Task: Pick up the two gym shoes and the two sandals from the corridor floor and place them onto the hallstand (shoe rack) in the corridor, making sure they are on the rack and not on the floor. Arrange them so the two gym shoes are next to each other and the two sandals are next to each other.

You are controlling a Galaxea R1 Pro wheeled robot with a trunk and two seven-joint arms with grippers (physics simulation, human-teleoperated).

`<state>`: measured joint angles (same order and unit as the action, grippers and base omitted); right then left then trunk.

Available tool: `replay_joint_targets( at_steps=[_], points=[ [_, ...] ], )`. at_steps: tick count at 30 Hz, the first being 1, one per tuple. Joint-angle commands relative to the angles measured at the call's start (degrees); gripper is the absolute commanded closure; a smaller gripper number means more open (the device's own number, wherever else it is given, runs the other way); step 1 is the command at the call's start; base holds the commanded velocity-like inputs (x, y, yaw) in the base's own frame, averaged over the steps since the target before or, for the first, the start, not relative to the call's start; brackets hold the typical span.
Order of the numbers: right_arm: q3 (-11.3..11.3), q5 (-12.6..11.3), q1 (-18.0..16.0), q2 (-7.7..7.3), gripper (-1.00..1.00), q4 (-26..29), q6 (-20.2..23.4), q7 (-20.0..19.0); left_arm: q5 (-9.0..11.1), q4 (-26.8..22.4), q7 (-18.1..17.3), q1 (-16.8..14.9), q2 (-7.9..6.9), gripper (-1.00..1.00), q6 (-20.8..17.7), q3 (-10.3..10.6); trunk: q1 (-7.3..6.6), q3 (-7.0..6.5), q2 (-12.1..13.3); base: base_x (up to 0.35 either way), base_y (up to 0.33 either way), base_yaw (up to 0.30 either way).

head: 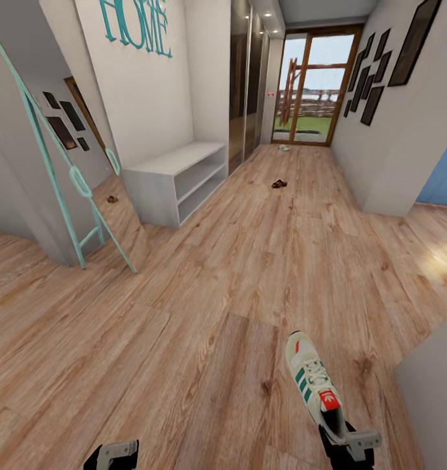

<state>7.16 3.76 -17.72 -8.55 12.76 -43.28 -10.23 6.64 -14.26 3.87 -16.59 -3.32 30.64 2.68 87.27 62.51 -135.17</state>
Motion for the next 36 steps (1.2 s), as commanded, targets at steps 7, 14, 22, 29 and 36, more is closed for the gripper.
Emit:
replay_joint_targets(
  at_steps=[7,14,22,29,36],
  points=[
    [0.50,0.38,-0.03,0.06,1.00,-0.02,-0.21,0.21,0.56,0.03,0.09,-0.03,0.11,-1.00,0.21,0.31,-0.01,0.04,-0.02,0.000,0.000,0.000],
    [0.49,0.38,-0.03,0.86,1.00,-0.10,-0.22,0.60,0.57,0.02,0.09,-0.03,0.15,-1.00,0.21,0.31,-0.01,0.04,-0.02,0.000,0.000,0.102],
    [0.48,0.45,-0.03,2.59,1.00,-0.18,-0.20,0.65,0.57,0.10,0.09,0.00,0.16,-1.00,0.21,0.29,-0.01,0.04,-0.02,0.000,0.000,0.261],
    [0.61,0.42,-0.08,5.52,1.00,0.67,0.05,4.02,0.65,0.11,0.09,-0.01,0.16,-1.00,0.21,0.31,-0.01,0.16,-0.02,0.000,0.000,0.275],
    [0.42,0.38,-0.62,8.00,1.00,10.64,11.91,11.35,0.64,0.11,0.09,-0.02,0.11,-1.00,0.21,0.24,-0.01,0.53,-0.02,0.000,0.000,0.235]
  ],
)
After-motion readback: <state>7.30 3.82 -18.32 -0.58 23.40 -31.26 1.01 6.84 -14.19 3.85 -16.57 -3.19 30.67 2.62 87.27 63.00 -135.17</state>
